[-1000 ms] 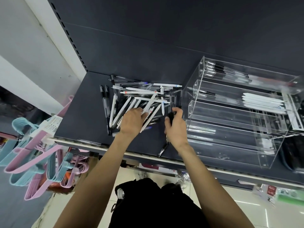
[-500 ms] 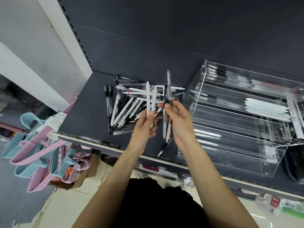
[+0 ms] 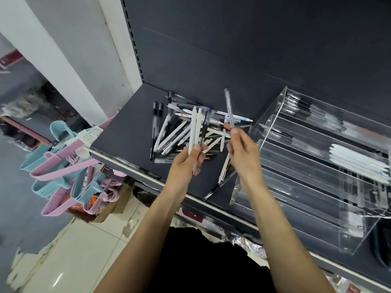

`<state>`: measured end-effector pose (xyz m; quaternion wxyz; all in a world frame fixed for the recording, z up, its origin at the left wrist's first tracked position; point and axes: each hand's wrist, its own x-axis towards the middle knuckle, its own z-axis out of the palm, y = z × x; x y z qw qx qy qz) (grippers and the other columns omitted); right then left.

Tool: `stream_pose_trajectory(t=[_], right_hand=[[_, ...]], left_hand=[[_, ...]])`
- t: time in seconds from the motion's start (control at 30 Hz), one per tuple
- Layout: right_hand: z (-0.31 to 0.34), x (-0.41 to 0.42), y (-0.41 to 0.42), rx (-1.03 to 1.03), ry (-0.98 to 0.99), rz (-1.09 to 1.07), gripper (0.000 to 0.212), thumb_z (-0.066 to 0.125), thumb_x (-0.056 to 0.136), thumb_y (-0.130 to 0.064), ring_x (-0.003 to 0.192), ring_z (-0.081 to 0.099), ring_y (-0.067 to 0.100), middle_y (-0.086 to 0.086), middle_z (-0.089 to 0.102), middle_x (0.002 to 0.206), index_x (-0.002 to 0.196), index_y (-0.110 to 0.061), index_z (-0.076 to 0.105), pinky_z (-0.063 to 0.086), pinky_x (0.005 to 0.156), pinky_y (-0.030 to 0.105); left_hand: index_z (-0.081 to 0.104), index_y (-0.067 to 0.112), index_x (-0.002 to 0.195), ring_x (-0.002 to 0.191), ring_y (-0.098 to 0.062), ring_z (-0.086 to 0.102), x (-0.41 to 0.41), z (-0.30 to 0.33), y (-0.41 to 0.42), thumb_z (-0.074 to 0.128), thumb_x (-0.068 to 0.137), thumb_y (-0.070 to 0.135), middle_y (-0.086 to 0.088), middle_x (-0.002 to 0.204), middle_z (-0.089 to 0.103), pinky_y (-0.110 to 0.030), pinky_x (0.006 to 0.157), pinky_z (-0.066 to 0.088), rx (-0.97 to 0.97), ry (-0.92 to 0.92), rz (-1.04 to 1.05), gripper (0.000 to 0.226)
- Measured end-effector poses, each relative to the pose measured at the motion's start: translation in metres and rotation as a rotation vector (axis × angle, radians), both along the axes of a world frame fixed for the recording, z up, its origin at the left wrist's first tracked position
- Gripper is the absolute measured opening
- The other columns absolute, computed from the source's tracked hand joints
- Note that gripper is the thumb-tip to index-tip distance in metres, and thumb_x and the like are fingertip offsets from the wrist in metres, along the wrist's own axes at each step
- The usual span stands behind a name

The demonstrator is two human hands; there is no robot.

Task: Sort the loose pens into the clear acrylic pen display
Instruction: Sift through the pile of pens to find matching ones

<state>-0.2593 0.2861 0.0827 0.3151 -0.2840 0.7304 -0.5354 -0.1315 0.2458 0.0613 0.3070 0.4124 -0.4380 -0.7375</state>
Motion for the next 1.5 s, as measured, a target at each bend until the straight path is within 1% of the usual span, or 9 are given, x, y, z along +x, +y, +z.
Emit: stream_pose_trajectory(t=[0.07,0.2,0.37,0.63,0.8,1.0,1.17,1.3,1.5], right_hand=[[0.006,-0.012,0.010,0.137,0.178,0.068,0.030,0.039,0.100,-0.036,0.073,0.057,0.008,-0.022,0.058,0.075,0.122,-0.033,0.059,0.046,0.077,0.030],[0.020,-0.031,0.018,0.220,0.405,0.208,0.013,0.059,0.090,-0.024,0.070,0.060,0.010,-0.010,0.064,0.087,0.103,-0.024,0.058,0.044,0.070,0.027],[0.040,-0.027,-0.004,0.117,0.163,0.438,0.014,0.073,0.080,-0.021,0.047,0.049,-0.007,-0.012,0.058,0.058,0.072,-0.017,0.063,0.036,0.051,0.006],[0.024,-0.004,-0.057,0.149,0.085,0.523,0.015,0.067,0.086,-0.028,0.045,0.045,0.018,0.001,0.055,0.054,0.077,-0.018,0.061,0.037,0.045,0.025],[0.021,0.002,-0.062,0.090,-0.020,0.530,0.007,0.069,0.085,-0.015,0.053,0.057,0.012,0.000,0.061,0.064,0.083,-0.012,0.063,0.045,0.046,0.020],[0.015,0.006,-0.066,0.104,-0.055,0.555,0.011,0.068,0.084,-0.010,0.045,0.052,0.006,-0.008,0.058,0.048,0.075,-0.011,0.061,0.044,0.047,0.017],[0.021,0.000,-0.071,0.131,-0.124,0.665,0.007,0.068,0.084,-0.014,0.054,0.049,0.002,-0.010,0.059,0.062,0.083,-0.017,0.062,0.035,0.047,0.016],[0.031,-0.013,-0.084,0.164,0.001,0.771,0.022,0.072,0.081,-0.025,0.081,0.059,-0.004,-0.014,0.066,0.091,0.103,-0.026,0.068,0.041,0.070,0.013],[0.045,-0.018,-0.099,0.281,0.246,0.891,0.019,0.075,0.077,-0.031,0.075,0.058,-0.002,-0.009,0.068,0.078,0.089,-0.015,0.074,0.041,0.076,0.015]], left_hand=[[0.063,0.016,0.101,0.059,-0.004,0.047,0.007,0.000,-0.001,0.041,0.101,0.029,0.009,0.064,0.048,-0.016,0.055,0.038,0.020,0.033,0.051,0.026],[0.062,0.016,0.110,0.059,-0.006,0.046,0.024,-0.006,-0.008,0.041,0.101,0.031,0.009,0.071,0.050,-0.018,0.054,0.038,0.014,0.078,0.178,0.026],[0.061,0.019,0.110,0.070,-0.006,0.056,0.035,-0.005,-0.008,0.041,0.101,0.030,0.008,0.088,0.065,-0.018,0.058,0.044,-0.098,-0.060,0.251,0.025],[0.057,0.019,0.117,0.084,-0.020,0.072,0.026,0.005,0.006,0.042,0.101,0.027,-0.002,0.104,0.072,-0.025,0.069,0.056,-0.025,-0.014,0.113,0.024],[0.057,0.021,0.112,0.073,-0.014,0.070,0.030,0.007,0.009,0.041,0.101,0.027,0.002,0.094,0.074,-0.022,0.062,0.054,0.019,0.034,0.073,0.020],[0.054,0.026,0.112,0.070,-0.015,0.067,0.036,0.008,0.008,0.040,0.100,0.024,0.001,0.090,0.072,-0.025,0.064,0.055,0.017,0.069,-0.017,0.018],[0.052,0.018,0.114,0.057,-0.009,0.045,0.039,0.006,0.008,0.037,0.102,0.022,0.006,0.074,0.054,-0.022,0.056,0.044,-0.027,0.110,-0.068,0.020],[0.051,0.011,0.119,0.056,-0.008,0.042,0.040,0.003,0.009,0.036,0.102,0.022,0.008,0.072,0.051,-0.021,0.055,0.042,-0.038,0.065,-0.117,0.024],[0.053,0.017,0.113,0.056,-0.008,0.043,0.041,0.005,0.013,0.037,0.102,0.021,0.007,0.072,0.052,-0.021,0.054,0.044,-0.040,0.065,-0.124,0.020]])
